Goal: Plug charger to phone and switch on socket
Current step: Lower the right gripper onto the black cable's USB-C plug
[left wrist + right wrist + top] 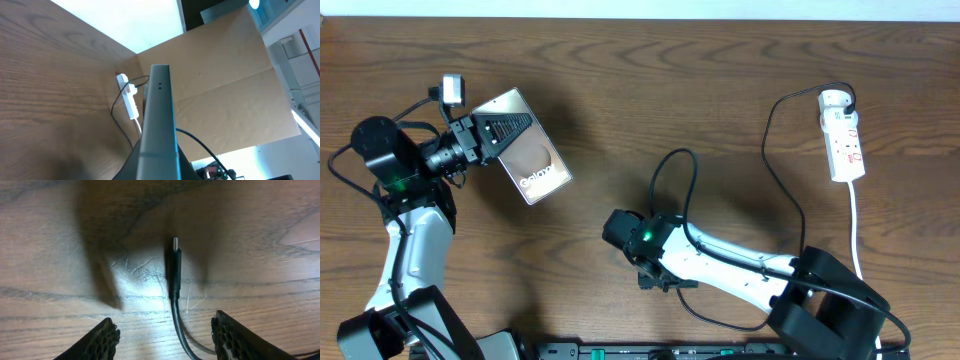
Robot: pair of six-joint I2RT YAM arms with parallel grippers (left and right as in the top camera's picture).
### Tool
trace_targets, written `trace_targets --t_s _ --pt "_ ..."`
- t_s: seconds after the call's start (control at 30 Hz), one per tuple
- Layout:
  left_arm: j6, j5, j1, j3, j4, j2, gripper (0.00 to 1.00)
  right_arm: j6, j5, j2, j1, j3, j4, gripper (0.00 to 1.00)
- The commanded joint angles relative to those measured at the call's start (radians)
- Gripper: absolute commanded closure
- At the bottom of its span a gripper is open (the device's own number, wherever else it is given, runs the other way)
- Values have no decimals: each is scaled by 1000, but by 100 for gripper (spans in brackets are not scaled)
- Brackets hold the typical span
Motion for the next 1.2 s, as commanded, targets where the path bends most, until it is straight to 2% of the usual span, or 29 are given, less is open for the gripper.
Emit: trace_targets --t_s 0.0,0.2,0.43,0.6,0.8,1.17 --pt "11 25 5 18 9 -3 93 23 -4 -5 6 -24 15 41" --pt "21 25 5 18 9 -3 93 23 -20 -5 6 -43 52 43" --pt "21 25 5 18 9 -3 93 15 -21 -4 4 -48 58 55" --pt "21 25 5 18 9 -3 93 15 -21 -5 2 -48 61 58" --pt "28 25 5 18 9 -3 93 14 -21 -4 -13 -53 75 55" --pt "32 25 5 18 9 -3 93 -16 -18 -4 -56 -53 104 57"
